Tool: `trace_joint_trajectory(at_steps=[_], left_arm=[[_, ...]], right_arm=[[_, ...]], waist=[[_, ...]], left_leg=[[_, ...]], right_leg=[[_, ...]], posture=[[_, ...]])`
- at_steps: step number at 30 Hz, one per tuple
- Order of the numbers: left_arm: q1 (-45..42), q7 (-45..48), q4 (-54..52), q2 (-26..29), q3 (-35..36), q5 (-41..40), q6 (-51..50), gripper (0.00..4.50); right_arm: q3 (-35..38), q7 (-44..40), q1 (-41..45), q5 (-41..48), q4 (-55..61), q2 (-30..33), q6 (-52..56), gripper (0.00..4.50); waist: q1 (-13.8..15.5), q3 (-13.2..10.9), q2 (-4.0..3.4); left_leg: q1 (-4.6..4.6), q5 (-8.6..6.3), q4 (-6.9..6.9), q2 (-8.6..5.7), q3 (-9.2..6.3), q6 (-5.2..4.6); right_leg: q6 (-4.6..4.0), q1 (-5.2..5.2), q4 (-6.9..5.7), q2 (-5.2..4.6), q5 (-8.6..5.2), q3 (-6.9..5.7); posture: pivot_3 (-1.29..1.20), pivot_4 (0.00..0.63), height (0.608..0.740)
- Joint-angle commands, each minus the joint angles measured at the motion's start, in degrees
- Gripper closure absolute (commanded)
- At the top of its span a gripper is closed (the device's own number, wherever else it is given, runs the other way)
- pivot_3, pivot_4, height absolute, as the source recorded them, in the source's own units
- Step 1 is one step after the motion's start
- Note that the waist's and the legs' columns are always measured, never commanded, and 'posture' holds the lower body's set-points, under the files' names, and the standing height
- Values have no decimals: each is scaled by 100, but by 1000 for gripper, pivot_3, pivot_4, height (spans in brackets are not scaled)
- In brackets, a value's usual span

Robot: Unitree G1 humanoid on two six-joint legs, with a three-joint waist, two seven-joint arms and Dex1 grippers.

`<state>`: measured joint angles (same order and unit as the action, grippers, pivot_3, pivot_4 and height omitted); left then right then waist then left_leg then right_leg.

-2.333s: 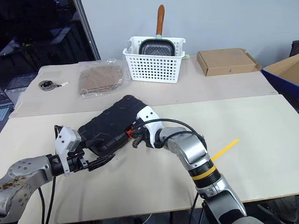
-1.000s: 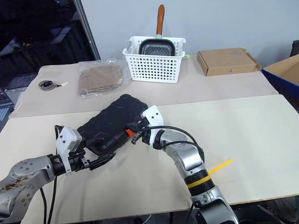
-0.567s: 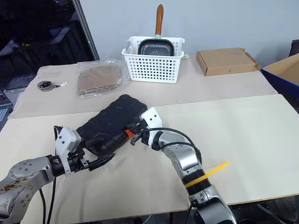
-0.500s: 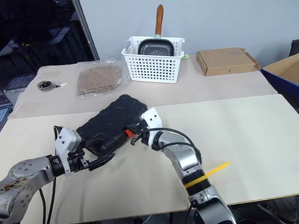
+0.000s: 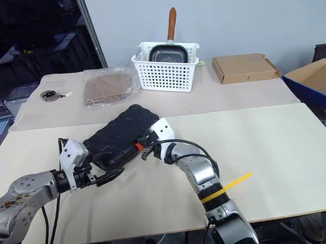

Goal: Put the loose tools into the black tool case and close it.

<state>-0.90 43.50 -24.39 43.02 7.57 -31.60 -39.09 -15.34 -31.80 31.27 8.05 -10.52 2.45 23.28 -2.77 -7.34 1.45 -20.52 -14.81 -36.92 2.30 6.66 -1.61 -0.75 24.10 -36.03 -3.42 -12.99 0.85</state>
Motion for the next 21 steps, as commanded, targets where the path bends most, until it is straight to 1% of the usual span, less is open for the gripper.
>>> trace_joint_trajectory(at_steps=[1,3,4,5,8,10,11,12,13,14,17,19,20,21], left_arm=[[188,-9,198,19,-222,76,-266,0],[196,-4,195,5,-216,94,-193,0],[218,1,169,-40,-176,99,-71,0],[244,8,117,-105,-102,79,80,0],[356,-70,-209,-378,233,-18,595,0],[416,-231,-390,-727,524,-101,1029,0],[482,-131,-475,-771,643,-262,1076,0],[596,-60,-623,-820,849,-625,940,0],[708,-64,-763,-869,1041,-893,845,0],[898,-18,-937,-841,1244,-1158,749,0],[1594,136,-1351,-731,1774,-1579,702,0],[2122,290,-1469,-675,2170,-1712,701,0],[2371,384,-1483,-652,2341,-1740,736,0],[2638,510,-1479,-638,2512,-1727,794,0]], right_arm=[[-347,-117,-155,-198,-373,50,376,4479],[-234,-136,-170,-133,-306,20,65,4479],[-94,-245,-216,48,-148,-27,-198,4479],[90,-566,-280,404,71,-68,-450,4479],[305,-749,-438,485,683,190,-957,4479],[456,-928,-585,629,1078,477,-925,4479],[498,-1033,-666,677,1266,655,-897,4202],[532,-1194,-794,735,1518,898,-850,3911],[568,-1316,-921,772,1753,1123,-800,3758],[639,-1451,-1076,826,2020,1400,-742,3461],[985,-1898,-1588,1092,2763,2298,-526,2408],[1430,-2145,-1980,1375,3153,2891,-348,1668],[1661,-2260,-2172,1516,3289,3154,-287,1431],[1906,-2429,-2411,1591,3379,3459,-315,1096]], waist=[[0,3,1],[0,4,1],[1,5,2],[5,4,2],[20,-2,1],[31,-13,0],[42,-16,-1],[57,-18,5],[60,-20,11],[66,-21,13],[82,-25,15],[78,-29,16],[77,-31,16],[89,-32,14]], left_leg=[[1,0,0,1,0,0],[2,0,1,1,1,0],[2,0,1,2,1,0],[1,0,1,2,1,0],[-20,0,3,2,1,0],[-58,1,3,1,0,1],[-81,2,2,-1,0,3],[-104,3,1,-5,0,2],[-136,3,-3,-8,-4,2],[-151,3,-2,-7,-9,2],[-162,-14,-1,-2,-19,1],[-168,-22,-1,-3,-17,-3],[-164,-26,-2,-3,-13,-7],[-162,-29,-4,-7,-11,-11]], right_leg=[[0,0,0,0,-1,0],[-2,0,-1,0,-2,0],[-2,0,-1,0,-2,1],[-2,1,-1,0,-2,0],[0,14,3,0,-3,-4],[1,43,8,-4,-3,-6],[7,65,8,-6,1,-7],[14,86,8,-10,5,-5],[16,105,10,-8,4,-7],[16,113,15,-8,5,-9],[19,111,22,-7,2,-12],[24,114,39,-5,-4,-14],[29,112,43,-4,-8,-15],[39,110,52,-4,-15,-18]], posture=[[0,150,740],[0,150,740],[0,150,740],[0,150,740],[0,150,740],[0,150,740],[0,150,740],[0,150,740],[0,150,740],[0,150,740],[0,150,740],[0,150,740],[0,150,740],[0,150,740]])
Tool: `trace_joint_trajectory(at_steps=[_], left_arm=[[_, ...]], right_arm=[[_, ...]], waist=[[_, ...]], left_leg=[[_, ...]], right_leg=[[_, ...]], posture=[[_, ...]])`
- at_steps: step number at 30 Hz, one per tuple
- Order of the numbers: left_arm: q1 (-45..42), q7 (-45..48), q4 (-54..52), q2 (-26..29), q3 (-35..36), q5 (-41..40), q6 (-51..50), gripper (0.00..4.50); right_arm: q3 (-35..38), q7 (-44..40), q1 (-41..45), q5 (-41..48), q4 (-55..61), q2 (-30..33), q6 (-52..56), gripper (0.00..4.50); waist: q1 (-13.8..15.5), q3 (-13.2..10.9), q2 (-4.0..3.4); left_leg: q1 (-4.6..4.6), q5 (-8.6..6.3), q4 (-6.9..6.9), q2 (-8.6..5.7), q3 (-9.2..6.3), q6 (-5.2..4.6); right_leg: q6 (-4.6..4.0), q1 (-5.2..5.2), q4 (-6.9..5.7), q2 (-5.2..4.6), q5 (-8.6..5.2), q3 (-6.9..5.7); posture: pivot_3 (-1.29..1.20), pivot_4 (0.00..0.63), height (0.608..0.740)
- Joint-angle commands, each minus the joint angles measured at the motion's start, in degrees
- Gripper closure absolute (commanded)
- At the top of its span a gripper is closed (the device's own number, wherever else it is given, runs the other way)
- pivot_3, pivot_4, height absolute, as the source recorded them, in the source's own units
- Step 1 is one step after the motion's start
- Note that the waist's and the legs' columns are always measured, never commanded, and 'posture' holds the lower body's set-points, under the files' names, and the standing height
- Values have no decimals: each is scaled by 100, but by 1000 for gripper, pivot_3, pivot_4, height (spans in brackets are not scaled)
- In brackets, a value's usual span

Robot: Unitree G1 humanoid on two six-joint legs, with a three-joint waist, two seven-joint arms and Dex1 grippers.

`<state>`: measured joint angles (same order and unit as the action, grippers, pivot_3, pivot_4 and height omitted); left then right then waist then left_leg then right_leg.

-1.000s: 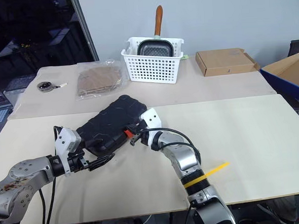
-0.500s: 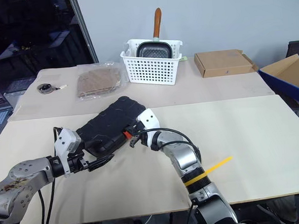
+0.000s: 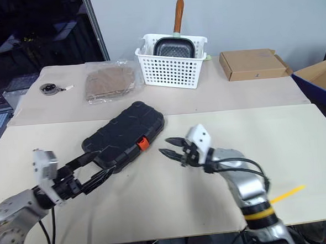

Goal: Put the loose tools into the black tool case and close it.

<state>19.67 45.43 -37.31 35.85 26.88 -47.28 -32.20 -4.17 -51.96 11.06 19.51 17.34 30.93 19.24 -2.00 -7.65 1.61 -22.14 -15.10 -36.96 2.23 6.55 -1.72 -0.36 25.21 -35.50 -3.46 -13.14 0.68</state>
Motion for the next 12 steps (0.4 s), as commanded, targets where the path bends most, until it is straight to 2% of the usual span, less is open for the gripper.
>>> trace_joint_trajectory(at_steps=[1,2,3,7,12], left_arm=[[794,422,-174,85,710,-145,161,0],[970,510,-149,76,815,-117,219,0],[1103,572,-122,69,891,-88,270,0],[1474,698,-31,42,1062,134,464,0],[1565,741,41,82,1037,291,587,0]], right_arm=[[990,-546,-596,480,630,851,36,670],[1178,-683,-814,550,648,1056,-16,500],[1344,-775,-995,627,654,1203,-45,20],[1903,-949,-1611,709,720,1470,-257,20],[2080,-803,-1775,702,662,1412,-396,20]], waist=[[14,-4,-1],[28,-6,2],[48,-7,5],[135,-13,13],[143,-15,16]], left_leg=[[4,-2,-3,-7,3,-4],[7,-5,-1,-14,3,-9],[16,-7,-3,-19,5,-12],[40,1,-10,-24,3,-21],[89,1,-12,-25,3,-21]], right_leg=[[1,-7,8,3,-1,-2],[5,-10,11,8,-3,-5],[6,-19,13,10,-4,-7],[11,-45,27,12,-35,-7],[16,-97,33,3,-40,-1]], posture=[[0,150,740],[0,150,740],[0,150,740],[0,150,740],[0,150,740]])
